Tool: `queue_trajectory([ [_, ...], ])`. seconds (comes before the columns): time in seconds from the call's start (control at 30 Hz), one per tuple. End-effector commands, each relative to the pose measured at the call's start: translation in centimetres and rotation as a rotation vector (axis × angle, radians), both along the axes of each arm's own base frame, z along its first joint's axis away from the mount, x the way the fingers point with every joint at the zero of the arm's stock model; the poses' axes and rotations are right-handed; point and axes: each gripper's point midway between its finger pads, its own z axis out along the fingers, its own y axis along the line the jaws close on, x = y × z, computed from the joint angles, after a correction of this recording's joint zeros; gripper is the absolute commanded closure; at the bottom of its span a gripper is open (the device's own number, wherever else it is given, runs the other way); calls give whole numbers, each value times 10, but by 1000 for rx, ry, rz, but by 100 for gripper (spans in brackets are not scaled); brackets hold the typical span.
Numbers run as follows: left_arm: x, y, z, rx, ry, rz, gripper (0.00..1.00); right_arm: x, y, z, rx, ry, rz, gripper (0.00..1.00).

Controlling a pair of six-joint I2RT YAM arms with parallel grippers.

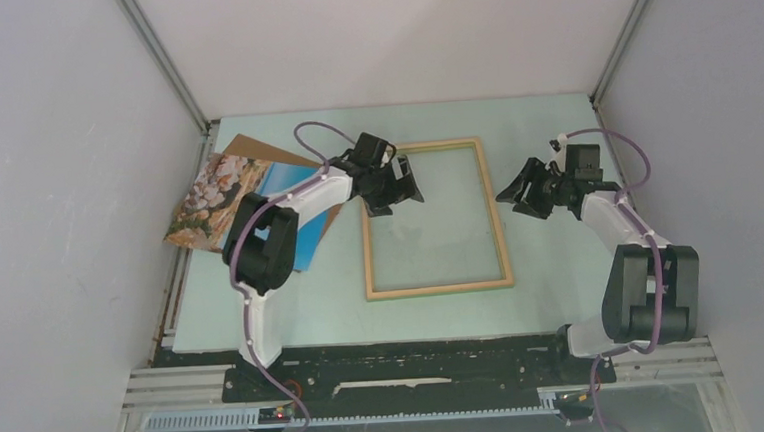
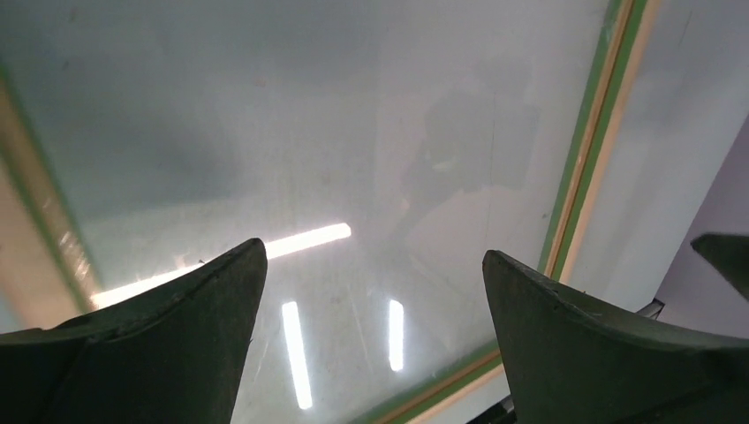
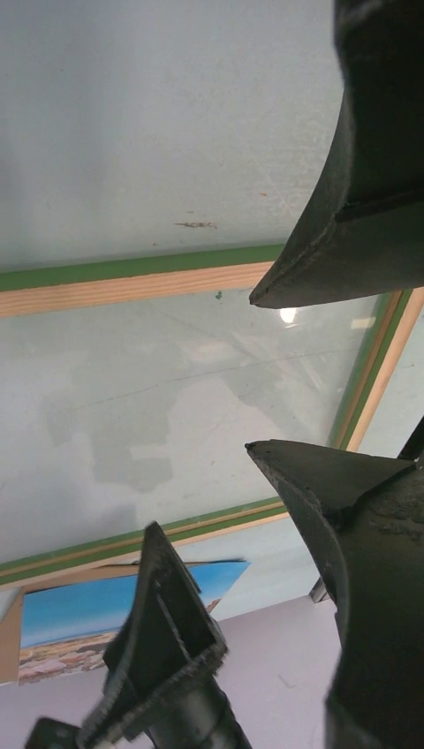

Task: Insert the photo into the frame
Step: Place the photo frame at the center of the board.

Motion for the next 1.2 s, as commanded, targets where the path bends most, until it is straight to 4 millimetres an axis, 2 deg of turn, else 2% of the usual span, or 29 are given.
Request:
queue_trajectory([
  [0.0, -9, 22, 70, -30, -177, -12, 0, 5, 7, 5, -2, -32, 18, 36],
  [0.1, -19, 55, 66, 7, -177, 47, 0, 4, 9, 4, -7, -29, 26, 36],
  [0.2, -27, 91, 47, 64, -144, 125, 0, 3, 10, 4, -10, -29, 29, 36],
  [0.3, -31, 100, 23, 72, -66, 142, 0, 4, 11, 4, -8, -34, 30, 36],
  [0.53, -20, 91, -9, 83, 6, 176, 0, 2, 12, 4, -10, -33, 38, 36],
  [0.67, -15, 71, -13, 51, 22, 155, 0, 3, 12, 5, -10, -36, 38, 36],
  [0.77, -14, 47, -15, 8, 44, 116, 0, 3, 13, 5, -7, -36, 39, 37],
  [0.93, -10, -4, 3, -95, 14, 28, 0, 3, 13, 2, -12, -28, 41, 37],
  [1.03, -9, -25, 16, -128, -11, -24, 0, 3, 13, 2, -14, -30, 40, 37],
  [1.1, -11, -19, 20, -109, -22, -27, 0, 3, 12, 2, -16, -30, 37, 37],
  [1.17, -14, -1, 26, -64, -46, -24, 0, 3, 13, 2, -16, -30, 37, 36],
])
